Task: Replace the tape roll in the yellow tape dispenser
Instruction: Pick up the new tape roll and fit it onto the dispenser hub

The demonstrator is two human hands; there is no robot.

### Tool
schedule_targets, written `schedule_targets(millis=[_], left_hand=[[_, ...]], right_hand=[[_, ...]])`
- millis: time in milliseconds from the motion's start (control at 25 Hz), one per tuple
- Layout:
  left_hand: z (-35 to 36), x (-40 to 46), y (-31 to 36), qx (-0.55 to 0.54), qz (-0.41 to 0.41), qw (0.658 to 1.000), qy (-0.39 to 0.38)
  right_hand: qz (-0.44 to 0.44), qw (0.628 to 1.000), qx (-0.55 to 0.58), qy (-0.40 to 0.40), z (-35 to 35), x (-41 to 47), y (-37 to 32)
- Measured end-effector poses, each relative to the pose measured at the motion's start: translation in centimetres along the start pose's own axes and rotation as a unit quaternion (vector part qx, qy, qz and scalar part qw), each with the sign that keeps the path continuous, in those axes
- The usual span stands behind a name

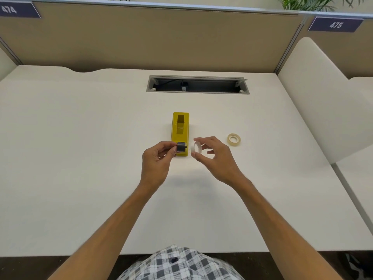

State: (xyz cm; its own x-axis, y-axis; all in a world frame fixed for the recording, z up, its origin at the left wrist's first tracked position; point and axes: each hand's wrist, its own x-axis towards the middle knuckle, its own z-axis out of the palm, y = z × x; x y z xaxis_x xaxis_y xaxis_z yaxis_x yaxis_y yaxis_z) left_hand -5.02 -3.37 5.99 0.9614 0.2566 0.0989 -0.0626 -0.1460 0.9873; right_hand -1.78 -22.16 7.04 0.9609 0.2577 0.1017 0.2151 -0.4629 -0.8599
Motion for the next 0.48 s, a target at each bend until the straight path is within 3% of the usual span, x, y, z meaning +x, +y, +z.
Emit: schedule_targets(millis=[240, 480], left_hand=[[0.3, 0.3, -0.1, -0.016, -0.011, 1.0, -0.007], [-0.1, 0.8, -0.1, -0.007, -0.011, 1.0, -0.008]], right_hand=[[0.058, 0.988, -0.142, 0.025, -0.2, 0.7, 4.4], [0.124, 0.977, -0.173, 0.008, -0.5, 1.0, 6.8]])
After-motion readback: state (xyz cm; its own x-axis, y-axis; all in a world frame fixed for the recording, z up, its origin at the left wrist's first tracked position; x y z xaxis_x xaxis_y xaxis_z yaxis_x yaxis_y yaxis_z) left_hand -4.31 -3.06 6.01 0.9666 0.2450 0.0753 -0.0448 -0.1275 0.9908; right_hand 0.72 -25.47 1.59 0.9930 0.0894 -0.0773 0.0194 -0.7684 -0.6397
